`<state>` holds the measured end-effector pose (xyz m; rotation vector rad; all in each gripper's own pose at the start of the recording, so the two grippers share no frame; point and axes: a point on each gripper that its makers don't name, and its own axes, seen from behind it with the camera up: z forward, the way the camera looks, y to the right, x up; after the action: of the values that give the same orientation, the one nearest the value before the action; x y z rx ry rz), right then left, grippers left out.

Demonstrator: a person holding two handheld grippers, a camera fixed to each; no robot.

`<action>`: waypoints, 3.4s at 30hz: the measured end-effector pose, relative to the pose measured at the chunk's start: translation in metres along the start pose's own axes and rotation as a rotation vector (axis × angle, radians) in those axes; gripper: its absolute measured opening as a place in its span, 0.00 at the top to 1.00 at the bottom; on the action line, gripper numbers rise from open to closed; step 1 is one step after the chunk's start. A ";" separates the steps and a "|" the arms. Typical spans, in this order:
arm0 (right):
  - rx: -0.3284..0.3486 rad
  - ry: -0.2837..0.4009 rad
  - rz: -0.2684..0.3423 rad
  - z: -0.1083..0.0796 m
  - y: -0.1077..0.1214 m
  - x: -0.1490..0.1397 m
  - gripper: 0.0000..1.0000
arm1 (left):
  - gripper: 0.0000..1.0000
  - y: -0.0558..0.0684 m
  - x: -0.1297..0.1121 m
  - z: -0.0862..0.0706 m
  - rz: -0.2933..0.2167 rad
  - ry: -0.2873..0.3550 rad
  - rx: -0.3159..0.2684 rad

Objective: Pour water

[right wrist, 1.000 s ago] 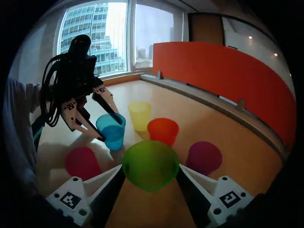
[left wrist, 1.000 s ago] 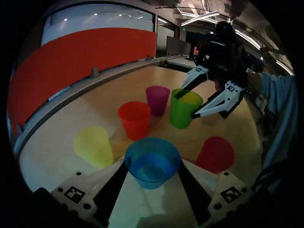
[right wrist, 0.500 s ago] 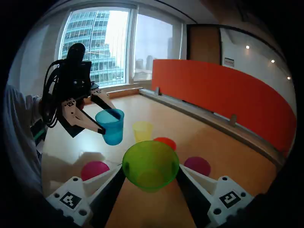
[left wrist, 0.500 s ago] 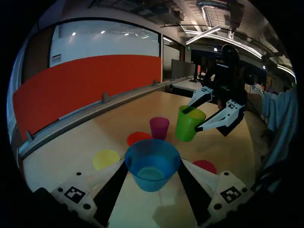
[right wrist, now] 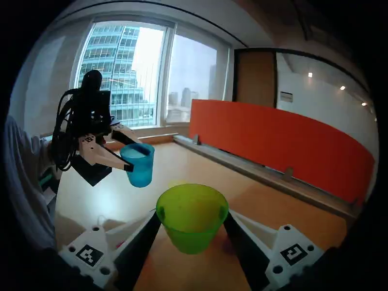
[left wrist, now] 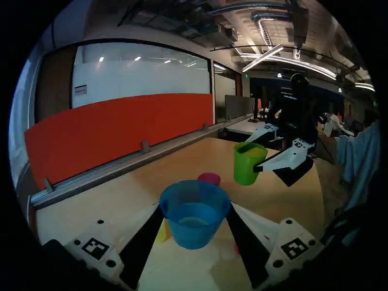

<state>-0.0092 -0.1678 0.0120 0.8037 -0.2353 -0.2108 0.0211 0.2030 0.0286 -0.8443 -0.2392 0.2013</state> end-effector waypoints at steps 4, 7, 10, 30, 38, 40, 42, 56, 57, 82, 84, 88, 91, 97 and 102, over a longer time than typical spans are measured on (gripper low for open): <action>-0.012 0.035 -0.002 -0.004 0.000 0.012 0.09 | 0.13 0.000 0.009 -0.002 0.004 0.026 0.007; -0.018 0.061 -0.004 -0.006 0.001 0.021 0.09 | 0.13 0.000 0.017 -0.003 0.003 0.052 0.012; -0.025 0.087 -0.004 -0.008 0.002 0.030 0.09 | 0.13 0.001 0.024 -0.004 -0.006 0.076 0.013; -0.031 0.150 0.006 -0.006 0.005 0.059 0.09 | 0.13 -0.002 0.061 -0.014 -0.034 0.204 0.031; -0.026 0.167 0.010 -0.006 0.005 0.067 0.09 | 0.13 -0.005 0.071 -0.017 0.004 0.221 0.045; -0.025 0.169 0.012 -0.006 0.005 0.068 0.09 | 0.13 -0.004 0.074 -0.019 0.015 0.226 0.048; -0.025 0.170 0.012 -0.006 0.005 0.069 0.09 | 0.13 -0.004 0.077 -0.020 0.025 0.232 0.050; 0.004 0.169 0.008 -0.003 -0.003 0.070 0.09 | 0.13 0.001 0.099 -0.035 0.177 0.263 0.093; 0.007 0.169 0.007 -0.002 -0.005 0.070 0.10 | 0.13 0.002 0.101 -0.036 0.191 0.266 0.097; 0.105 0.178 -0.002 0.019 -0.046 0.070 0.10 | 0.13 0.004 0.135 -0.042 0.495 0.250 0.196; 0.114 0.178 -0.004 0.021 -0.050 0.070 0.09 | 0.13 0.006 0.139 -0.042 0.528 0.248 0.201; 0.131 0.179 -0.004 0.026 -0.057 0.069 0.10 | 0.13 0.011 0.146 -0.044 0.591 0.244 0.210; 0.143 0.179 -0.005 0.030 -0.063 0.069 0.09 | 0.13 0.015 0.150 -0.045 0.634 0.238 0.218; 0.166 0.181 -0.007 0.036 -0.074 0.070 0.10 | 0.13 0.022 0.154 -0.044 0.714 0.230 0.228; 0.183 0.186 -0.005 0.039 -0.082 0.072 0.10 | 0.13 0.025 0.157 -0.041 0.764 0.219 0.235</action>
<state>0.0406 -0.2700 -0.0121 1.0000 -0.0779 -0.1196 0.1808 0.2322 0.0033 -0.6833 0.3217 0.8289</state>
